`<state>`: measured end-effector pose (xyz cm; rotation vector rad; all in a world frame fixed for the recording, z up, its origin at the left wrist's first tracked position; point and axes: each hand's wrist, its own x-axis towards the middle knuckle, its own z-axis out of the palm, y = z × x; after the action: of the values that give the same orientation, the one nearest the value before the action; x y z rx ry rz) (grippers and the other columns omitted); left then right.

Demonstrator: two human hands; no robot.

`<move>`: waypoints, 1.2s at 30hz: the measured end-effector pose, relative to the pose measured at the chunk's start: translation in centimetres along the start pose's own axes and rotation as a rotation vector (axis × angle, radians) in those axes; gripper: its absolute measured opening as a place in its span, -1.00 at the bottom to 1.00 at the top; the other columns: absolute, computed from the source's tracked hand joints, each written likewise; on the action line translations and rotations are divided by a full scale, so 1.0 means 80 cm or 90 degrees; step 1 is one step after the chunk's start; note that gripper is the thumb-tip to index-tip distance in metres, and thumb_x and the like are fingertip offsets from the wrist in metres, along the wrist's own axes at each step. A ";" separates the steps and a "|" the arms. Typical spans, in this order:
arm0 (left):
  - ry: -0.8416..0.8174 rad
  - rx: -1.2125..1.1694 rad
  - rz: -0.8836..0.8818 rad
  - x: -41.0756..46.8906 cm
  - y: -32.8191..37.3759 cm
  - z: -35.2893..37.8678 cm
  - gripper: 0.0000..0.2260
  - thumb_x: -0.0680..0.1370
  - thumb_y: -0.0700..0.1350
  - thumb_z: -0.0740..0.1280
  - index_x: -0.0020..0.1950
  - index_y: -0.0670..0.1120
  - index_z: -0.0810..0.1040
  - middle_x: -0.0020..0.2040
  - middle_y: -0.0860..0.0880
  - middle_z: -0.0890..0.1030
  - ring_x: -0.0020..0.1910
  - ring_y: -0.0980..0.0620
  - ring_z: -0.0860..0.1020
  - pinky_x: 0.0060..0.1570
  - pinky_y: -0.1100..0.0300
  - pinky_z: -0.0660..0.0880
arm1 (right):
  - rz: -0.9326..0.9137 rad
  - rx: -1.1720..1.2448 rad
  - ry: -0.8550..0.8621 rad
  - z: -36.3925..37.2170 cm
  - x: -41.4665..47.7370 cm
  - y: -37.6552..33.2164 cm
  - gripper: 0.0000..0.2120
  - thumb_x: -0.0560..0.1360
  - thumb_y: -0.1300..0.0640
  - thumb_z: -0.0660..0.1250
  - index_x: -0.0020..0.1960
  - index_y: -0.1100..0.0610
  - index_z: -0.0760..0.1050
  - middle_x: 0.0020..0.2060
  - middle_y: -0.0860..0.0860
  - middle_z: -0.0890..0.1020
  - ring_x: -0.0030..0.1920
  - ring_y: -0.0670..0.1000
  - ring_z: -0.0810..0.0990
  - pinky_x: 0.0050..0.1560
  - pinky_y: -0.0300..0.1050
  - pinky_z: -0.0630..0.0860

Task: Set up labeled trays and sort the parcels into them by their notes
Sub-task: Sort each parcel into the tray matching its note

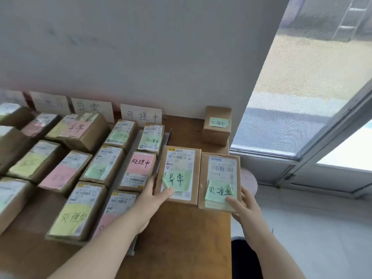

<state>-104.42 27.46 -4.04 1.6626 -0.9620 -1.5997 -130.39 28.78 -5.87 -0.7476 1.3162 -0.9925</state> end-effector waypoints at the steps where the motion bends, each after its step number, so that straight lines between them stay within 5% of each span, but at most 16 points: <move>1: 0.003 0.001 0.026 -0.004 0.007 0.000 -0.43 0.23 0.27 0.48 0.15 0.51 0.30 0.27 0.17 0.52 0.33 0.04 0.42 0.40 -0.12 0.28 | -0.014 0.010 -0.009 0.000 0.000 -0.008 -0.53 0.49 0.20 0.37 0.34 -0.07 0.38 0.13 0.01 0.63 0.12 0.04 0.63 -0.18 -0.16 0.60; 9: 0.056 0.050 0.165 -0.037 0.043 -0.020 -0.57 0.34 0.29 0.40 0.03 0.65 0.24 0.26 0.24 0.49 0.33 0.07 0.40 0.39 -0.15 0.26 | -0.118 -0.012 -0.094 0.025 -0.009 -0.073 -0.50 0.50 0.16 0.33 0.39 -0.10 0.32 0.16 -0.01 0.62 0.11 0.01 0.63 -0.11 -0.16 0.59; 13: 0.070 0.036 0.190 -0.052 0.047 -0.057 -0.45 0.35 0.31 0.41 0.26 0.48 0.23 0.24 0.25 0.50 0.27 0.13 0.43 0.36 -0.08 0.29 | -0.143 -0.032 -0.095 0.063 -0.021 -0.077 -0.37 0.40 0.03 0.44 0.41 -0.13 0.31 0.21 -0.02 0.59 0.17 0.05 0.60 0.19 0.12 0.51; 16: 0.057 0.028 0.199 -0.060 0.044 -0.100 -0.45 0.38 0.26 0.42 0.29 0.41 0.24 0.18 0.24 0.54 0.21 0.15 0.47 0.34 -0.11 0.33 | -0.161 -0.035 -0.098 0.103 -0.032 -0.069 -0.40 0.44 0.09 0.41 0.42 -0.17 0.30 0.21 -0.07 0.60 0.22 0.05 0.57 0.25 0.10 0.46; 22: 0.012 0.038 0.199 -0.074 0.029 -0.197 -0.45 0.45 0.20 0.40 0.36 0.33 0.24 0.15 0.25 0.55 0.17 0.17 0.47 0.35 -0.03 0.29 | -0.162 -0.029 -0.036 0.196 -0.061 -0.035 -0.33 0.38 0.03 0.49 0.41 -0.21 0.32 0.28 -0.05 0.54 0.25 -0.04 0.54 0.23 0.00 0.46; 27: 0.014 0.033 0.139 -0.074 -0.011 -0.269 -0.48 0.34 0.27 0.44 0.24 0.39 0.34 0.20 0.17 0.56 0.24 0.02 0.50 0.32 -0.14 0.37 | -0.116 -0.026 0.017 0.264 -0.088 0.012 -0.39 0.38 0.01 0.47 0.38 -0.15 0.36 0.16 -0.09 0.61 0.14 -0.06 0.60 0.01 -0.16 0.46; 32: 0.041 -0.063 0.087 -0.079 -0.042 -0.327 -0.40 0.35 0.22 0.45 0.36 0.25 0.35 0.21 0.09 0.57 0.19 0.02 0.52 0.26 -0.09 0.43 | -0.038 0.050 0.099 0.309 -0.114 0.056 -0.51 0.44 0.12 0.44 0.32 -0.01 0.36 0.06 0.01 0.65 -0.01 0.02 0.66 -0.15 -0.12 0.53; 36: 0.042 -0.103 0.100 -0.088 -0.046 -0.359 -0.23 0.22 0.30 0.46 0.39 0.27 0.31 0.24 0.11 0.55 0.27 0.00 0.47 0.34 -0.17 0.34 | -0.008 0.028 0.125 0.328 -0.128 0.069 -0.47 0.45 0.12 0.43 0.36 0.03 0.33 0.08 0.03 0.63 0.03 0.05 0.66 0.02 -0.01 0.59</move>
<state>-75.47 34.02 -1.54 1.4840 -0.8821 -1.4687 -103.33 37.91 -2.90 -0.6376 1.4551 -1.1248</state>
